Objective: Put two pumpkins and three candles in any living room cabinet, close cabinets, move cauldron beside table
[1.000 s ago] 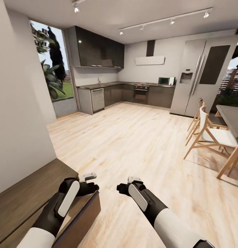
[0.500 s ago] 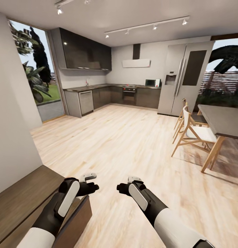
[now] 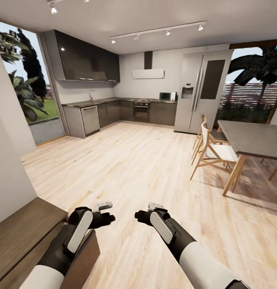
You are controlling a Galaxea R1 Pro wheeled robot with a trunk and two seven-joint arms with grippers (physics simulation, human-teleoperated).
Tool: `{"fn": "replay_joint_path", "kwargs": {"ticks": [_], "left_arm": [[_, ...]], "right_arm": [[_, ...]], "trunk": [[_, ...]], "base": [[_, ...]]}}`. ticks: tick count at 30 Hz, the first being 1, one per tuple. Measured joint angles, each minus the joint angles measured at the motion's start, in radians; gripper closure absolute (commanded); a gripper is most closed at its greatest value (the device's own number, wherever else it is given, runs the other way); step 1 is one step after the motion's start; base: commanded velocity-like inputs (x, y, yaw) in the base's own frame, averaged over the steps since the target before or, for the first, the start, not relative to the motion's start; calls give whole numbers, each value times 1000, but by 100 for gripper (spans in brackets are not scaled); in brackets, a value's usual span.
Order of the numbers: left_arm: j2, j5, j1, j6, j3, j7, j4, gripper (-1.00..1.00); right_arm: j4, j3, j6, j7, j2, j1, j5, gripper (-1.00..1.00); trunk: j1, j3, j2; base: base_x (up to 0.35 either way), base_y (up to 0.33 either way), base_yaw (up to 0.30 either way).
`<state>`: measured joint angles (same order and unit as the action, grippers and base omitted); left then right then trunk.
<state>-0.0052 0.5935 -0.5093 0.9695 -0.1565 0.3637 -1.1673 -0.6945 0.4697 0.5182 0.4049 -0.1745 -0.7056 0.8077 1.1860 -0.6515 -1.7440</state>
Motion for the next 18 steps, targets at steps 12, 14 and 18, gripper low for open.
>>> {"fn": "replay_joint_path", "kwargs": {"ticks": [12,14,18], "left_arm": [[-1,-1,0,-3,-1,1,0,-100],[-1,-2,0,-3,0,1,0,-100],[-1,-2,0,-3,-1,1,0,-100]], "right_arm": [[1,-64,-1,0,0,0,-1,-100],[1,-71,-1,1,0,0,-1,-100],[1,-76,-3,3,0,0,-1,-100]], "trunk": [[0,-12,0],[0,-13,0],[0,-16,0]], "base": [[-66,0,-223],[-230,0,-235],[-236,0,-253]]}}
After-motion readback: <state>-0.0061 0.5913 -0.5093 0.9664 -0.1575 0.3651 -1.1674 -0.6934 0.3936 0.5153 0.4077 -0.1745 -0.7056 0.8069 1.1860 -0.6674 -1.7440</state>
